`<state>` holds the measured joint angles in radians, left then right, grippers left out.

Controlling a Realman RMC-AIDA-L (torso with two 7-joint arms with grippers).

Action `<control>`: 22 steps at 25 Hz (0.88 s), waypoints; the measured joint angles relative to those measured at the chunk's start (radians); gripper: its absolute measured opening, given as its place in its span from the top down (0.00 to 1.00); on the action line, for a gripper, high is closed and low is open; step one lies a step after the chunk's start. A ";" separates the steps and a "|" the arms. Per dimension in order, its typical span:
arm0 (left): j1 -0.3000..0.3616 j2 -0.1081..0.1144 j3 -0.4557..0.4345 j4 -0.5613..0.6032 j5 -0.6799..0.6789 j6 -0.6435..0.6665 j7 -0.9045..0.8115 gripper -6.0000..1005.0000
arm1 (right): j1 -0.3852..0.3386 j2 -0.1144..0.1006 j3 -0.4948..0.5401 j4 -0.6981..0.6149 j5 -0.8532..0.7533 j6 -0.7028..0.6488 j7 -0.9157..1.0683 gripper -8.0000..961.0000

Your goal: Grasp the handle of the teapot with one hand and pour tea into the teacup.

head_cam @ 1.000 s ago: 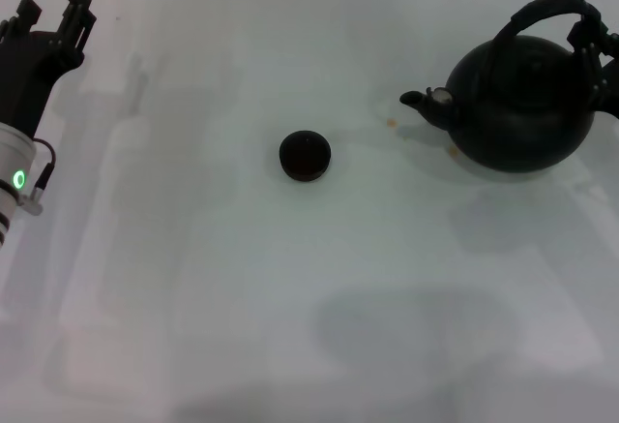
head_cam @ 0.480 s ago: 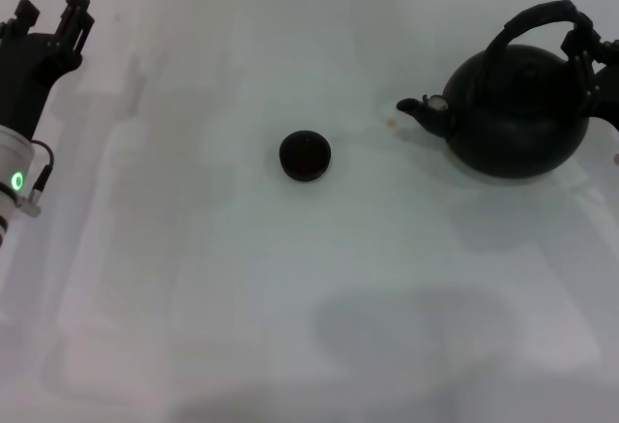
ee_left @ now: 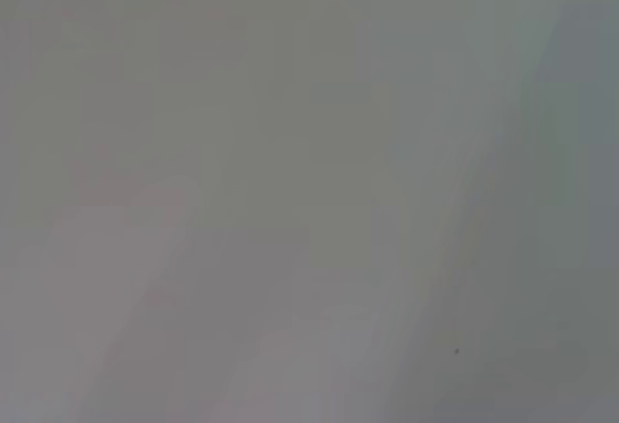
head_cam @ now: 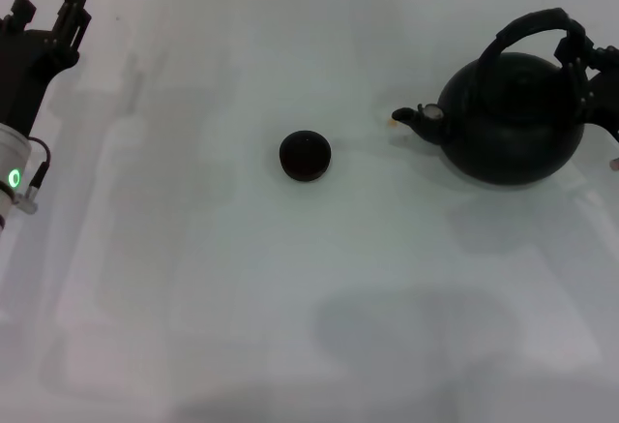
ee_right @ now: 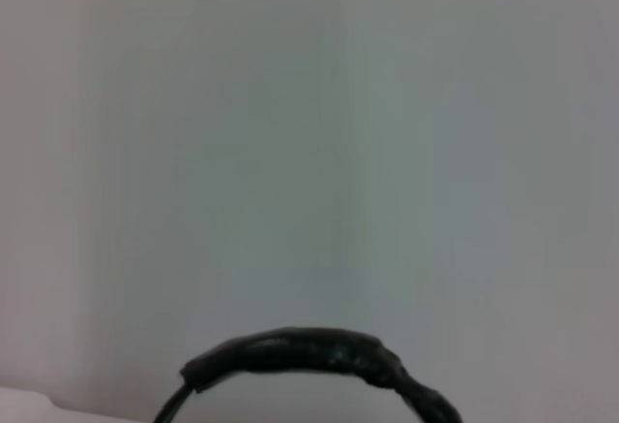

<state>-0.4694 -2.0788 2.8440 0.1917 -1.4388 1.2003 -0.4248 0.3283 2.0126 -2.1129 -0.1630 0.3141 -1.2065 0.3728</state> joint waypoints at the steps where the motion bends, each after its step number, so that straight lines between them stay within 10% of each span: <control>1: 0.000 0.000 0.000 0.000 0.000 0.000 0.000 0.29 | 0.000 0.000 0.000 -0.001 0.001 0.000 0.004 0.86; 7: 0.002 0.000 0.000 0.000 0.001 -0.001 -0.001 0.29 | -0.001 0.001 0.005 0.003 0.004 0.003 0.056 0.85; 22: 0.001 0.002 0.000 0.000 0.002 -0.001 -0.001 0.29 | -0.098 0.002 0.012 0.002 0.012 -0.123 0.115 0.22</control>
<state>-0.4688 -2.0769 2.8440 0.1917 -1.4372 1.1996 -0.4262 0.2299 2.0142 -2.1013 -0.1606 0.3256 -1.3298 0.4878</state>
